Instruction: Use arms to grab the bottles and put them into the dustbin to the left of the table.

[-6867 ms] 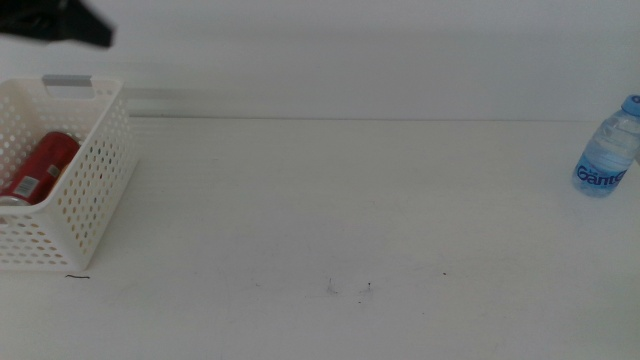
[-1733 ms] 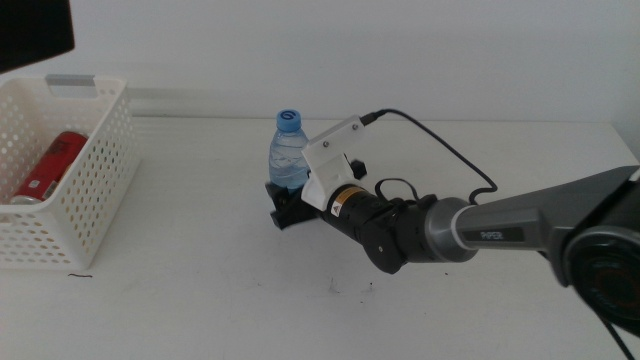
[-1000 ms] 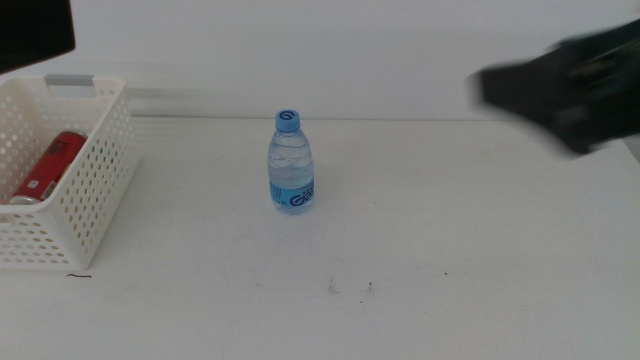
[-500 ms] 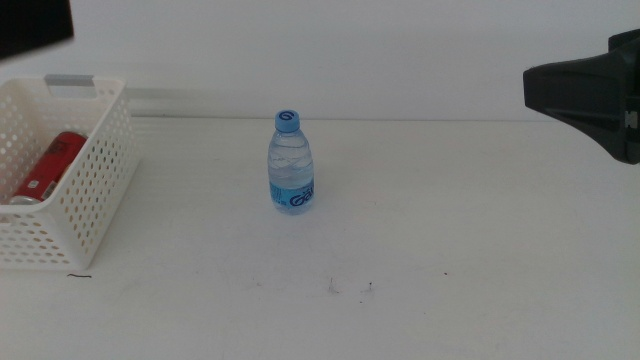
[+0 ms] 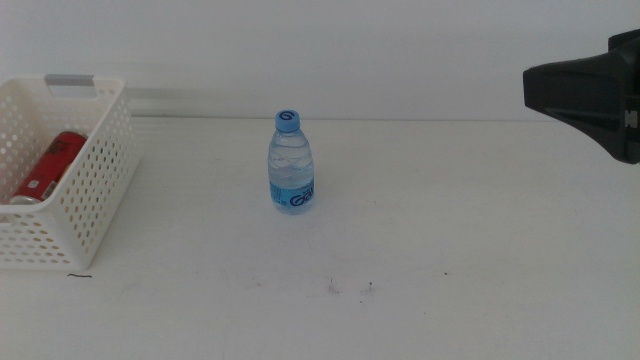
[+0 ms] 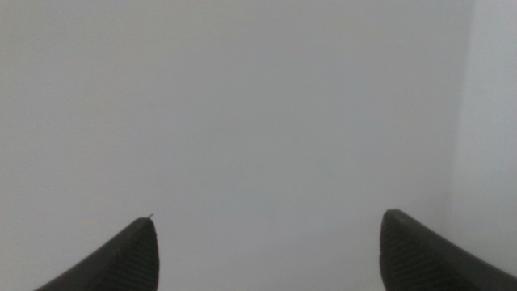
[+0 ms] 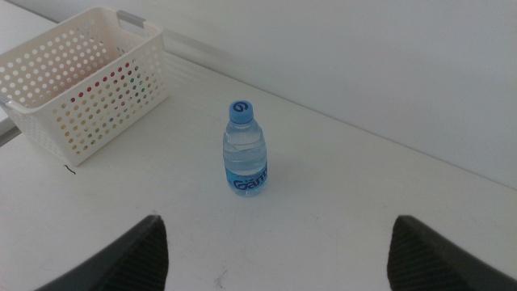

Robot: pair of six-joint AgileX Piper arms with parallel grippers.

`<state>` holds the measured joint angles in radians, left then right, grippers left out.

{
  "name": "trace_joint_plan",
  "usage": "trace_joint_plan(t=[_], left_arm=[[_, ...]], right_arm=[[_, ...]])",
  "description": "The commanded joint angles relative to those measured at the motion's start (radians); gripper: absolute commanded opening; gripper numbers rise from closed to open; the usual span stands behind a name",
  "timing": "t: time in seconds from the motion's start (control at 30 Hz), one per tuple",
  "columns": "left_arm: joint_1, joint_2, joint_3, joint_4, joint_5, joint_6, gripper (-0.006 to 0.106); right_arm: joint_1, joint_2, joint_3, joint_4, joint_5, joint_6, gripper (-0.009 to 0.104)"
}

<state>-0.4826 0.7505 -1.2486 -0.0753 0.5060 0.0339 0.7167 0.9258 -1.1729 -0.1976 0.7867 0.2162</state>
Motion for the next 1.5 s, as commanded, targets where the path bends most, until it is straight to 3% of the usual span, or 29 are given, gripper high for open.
trace_joint_plan(t=[0.0, 0.2, 0.3, 0.43, 0.57, 0.97, 1.23, 1.47], left_arm=[[-0.006, 0.038, 0.058, 0.039, -0.11, -0.007, 0.093], [-0.006, 0.204, 0.325, 0.087, -0.474, -0.1, 0.093], [-0.006, 0.286, 0.517, 0.128, -0.78, -0.121, 0.093], [-0.004, 0.414, 0.741, 0.05, -1.109, -0.17, 0.093], [-0.004, 0.562, 0.848, 0.029, -1.312, -0.122, 0.093], [0.004, 1.01, 0.838, 0.052, -1.67, -0.164, 0.093], [0.036, 1.258, 0.616, 0.142, -1.671, -0.189, 0.093], [0.061, 1.37, 0.473, 0.153, -1.636, -0.215, 0.093]], right_arm=[[-0.002, -0.003, -0.005, -0.01, -0.002, 0.001, 0.086], [-0.002, -0.003, -0.005, -0.01, -0.002, 0.001, 0.086], [-0.002, -0.003, -0.005, -0.01, -0.002, 0.001, 0.086], [-0.002, -0.003, -0.005, -0.01, -0.002, 0.001, 0.086], [-0.002, -0.003, -0.005, -0.01, -0.002, 0.001, 0.086], [-0.002, -0.003, -0.005, -0.01, -0.002, 0.003, 0.086], [-0.002, -0.003, -0.005, -0.01, -0.002, 0.003, 0.086], [-0.002, -0.003, -0.005, -0.01, -0.002, 0.003, 0.086]])
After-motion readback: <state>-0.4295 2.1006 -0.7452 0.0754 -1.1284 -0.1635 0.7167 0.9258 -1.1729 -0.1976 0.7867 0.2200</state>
